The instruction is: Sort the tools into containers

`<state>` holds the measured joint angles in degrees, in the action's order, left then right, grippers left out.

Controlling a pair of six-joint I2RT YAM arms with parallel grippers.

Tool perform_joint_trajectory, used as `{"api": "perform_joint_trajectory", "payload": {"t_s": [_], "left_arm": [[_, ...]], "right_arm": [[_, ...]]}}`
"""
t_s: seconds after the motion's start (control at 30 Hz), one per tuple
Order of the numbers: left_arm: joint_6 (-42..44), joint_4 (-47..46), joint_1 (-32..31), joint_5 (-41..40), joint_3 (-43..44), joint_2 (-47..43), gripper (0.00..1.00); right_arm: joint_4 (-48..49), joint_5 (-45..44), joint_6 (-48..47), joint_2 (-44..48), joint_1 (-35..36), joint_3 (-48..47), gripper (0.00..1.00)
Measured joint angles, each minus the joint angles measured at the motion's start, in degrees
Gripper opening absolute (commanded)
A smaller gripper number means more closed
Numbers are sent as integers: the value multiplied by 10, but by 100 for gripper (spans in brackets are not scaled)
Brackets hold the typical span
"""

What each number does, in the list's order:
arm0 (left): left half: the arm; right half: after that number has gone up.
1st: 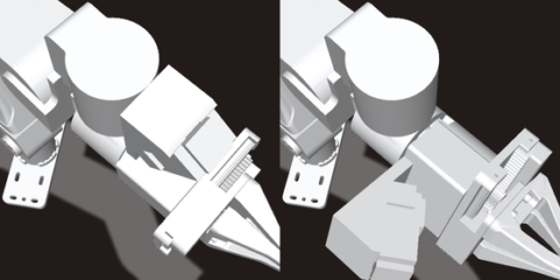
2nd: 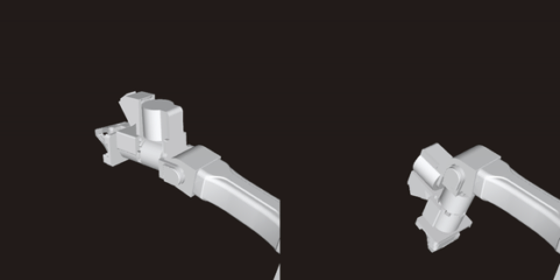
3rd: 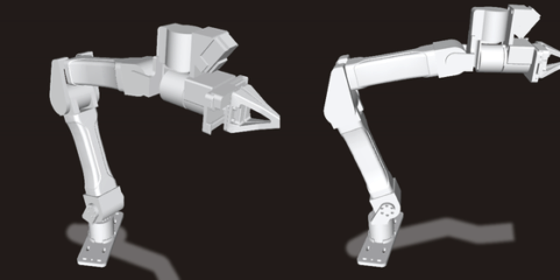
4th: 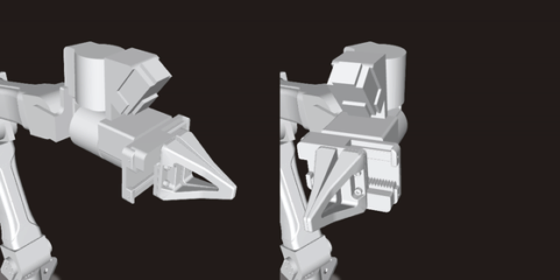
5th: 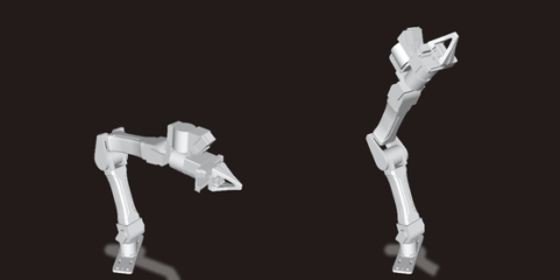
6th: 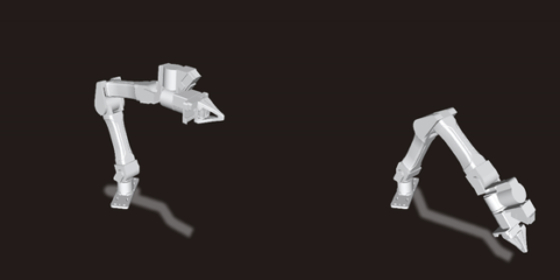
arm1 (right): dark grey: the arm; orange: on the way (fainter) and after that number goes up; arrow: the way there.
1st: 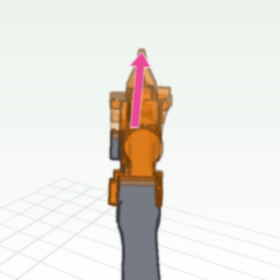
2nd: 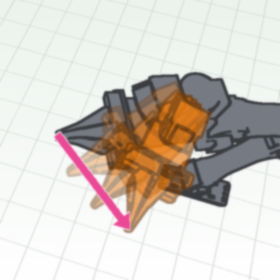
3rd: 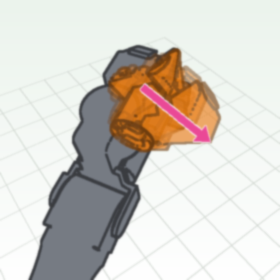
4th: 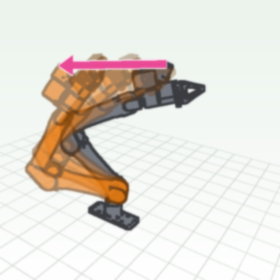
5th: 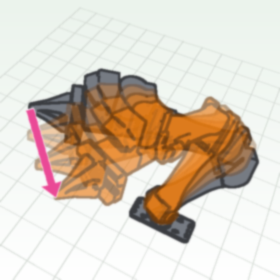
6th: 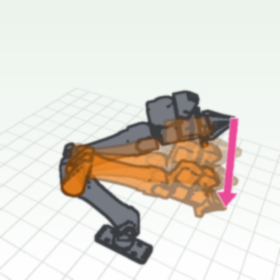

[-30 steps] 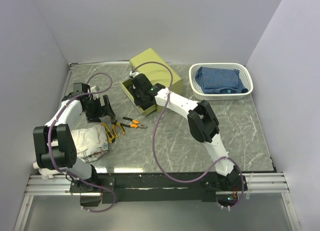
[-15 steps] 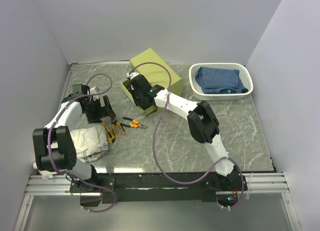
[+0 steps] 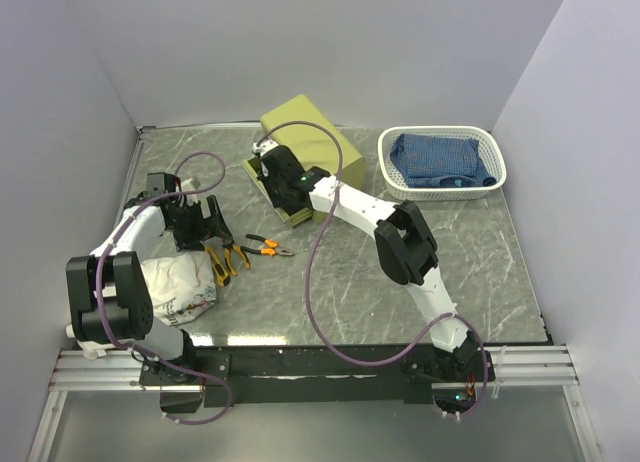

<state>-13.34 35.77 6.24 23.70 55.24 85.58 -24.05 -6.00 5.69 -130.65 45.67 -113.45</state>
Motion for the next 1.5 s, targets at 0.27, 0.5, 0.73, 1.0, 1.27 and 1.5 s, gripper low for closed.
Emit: {"api": "perform_joint_trajectory", "payload": {"t_s": [0.27,0.5,0.73,1.0,1.27,1.5], "left_arm": [[0,-4,0,0,-4,-3,97],[-1,-7,0,3,-7,-4,97],[-10,-9,0,0,-7,-3,97],[-28,-11,0,-27,8,70,87],[-35,2,0,-22,63,121,88],[-35,42,0,-23,135,110,80]], "right_arm": [[9,21,-7,2,-23,0,61],[20,13,-15,4,-27,-2,58],[31,72,-27,10,-32,-10,61],[22,182,-22,66,-33,-8,64],[38,180,-50,210,-31,50,67],[40,162,-84,276,-31,117,68]]}}
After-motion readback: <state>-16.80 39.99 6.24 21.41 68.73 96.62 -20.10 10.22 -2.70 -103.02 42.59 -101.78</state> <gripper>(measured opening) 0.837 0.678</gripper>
